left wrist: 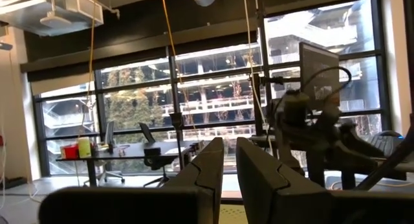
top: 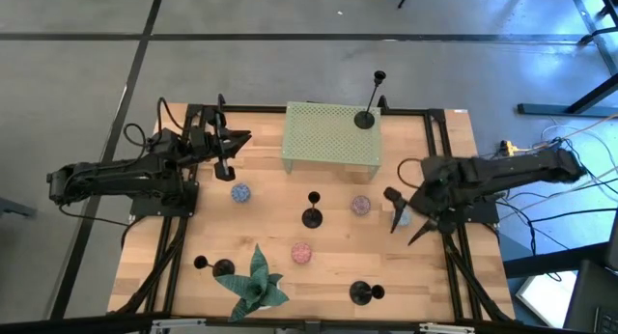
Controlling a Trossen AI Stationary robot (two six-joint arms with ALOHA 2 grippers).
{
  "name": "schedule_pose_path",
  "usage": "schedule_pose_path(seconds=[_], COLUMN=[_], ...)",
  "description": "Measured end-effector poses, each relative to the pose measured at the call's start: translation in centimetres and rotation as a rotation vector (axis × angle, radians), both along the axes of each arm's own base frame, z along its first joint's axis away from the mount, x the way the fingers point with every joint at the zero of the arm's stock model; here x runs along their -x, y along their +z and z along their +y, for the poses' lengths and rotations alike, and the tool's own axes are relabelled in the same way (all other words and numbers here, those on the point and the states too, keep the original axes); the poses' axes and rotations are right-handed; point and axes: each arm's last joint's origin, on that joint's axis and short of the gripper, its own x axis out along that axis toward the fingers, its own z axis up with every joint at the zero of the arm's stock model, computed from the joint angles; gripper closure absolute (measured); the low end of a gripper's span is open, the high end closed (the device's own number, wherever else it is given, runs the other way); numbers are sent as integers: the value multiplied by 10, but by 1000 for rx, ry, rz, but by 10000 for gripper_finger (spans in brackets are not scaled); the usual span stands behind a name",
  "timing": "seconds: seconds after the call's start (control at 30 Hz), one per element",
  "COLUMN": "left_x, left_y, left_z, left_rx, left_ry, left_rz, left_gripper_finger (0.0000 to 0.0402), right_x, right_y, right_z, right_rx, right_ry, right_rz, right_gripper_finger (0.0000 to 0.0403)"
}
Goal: Pick & Place candle stick holders
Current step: Put the black candle holder on the shelf
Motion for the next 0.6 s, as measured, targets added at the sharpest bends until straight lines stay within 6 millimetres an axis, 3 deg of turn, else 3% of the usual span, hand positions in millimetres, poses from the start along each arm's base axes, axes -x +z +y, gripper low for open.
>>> schedule_pose_path(seconds=[0.23, 0.6], left_x=[0, 0], left_y=[0, 0], left_z=[0, 0], left_rx=[27, 27], left_ry=[-11, -11], left_rz=[-7, -6], left_gripper_finger=[364, 364], right_x=[-7, -24], right_y=[-27, -51], right_z=[24, 72], right_rx=[-56, -56], right_ry=[-65, -55], right_rz=[-92, -113], right_gripper_finger=[163, 163])
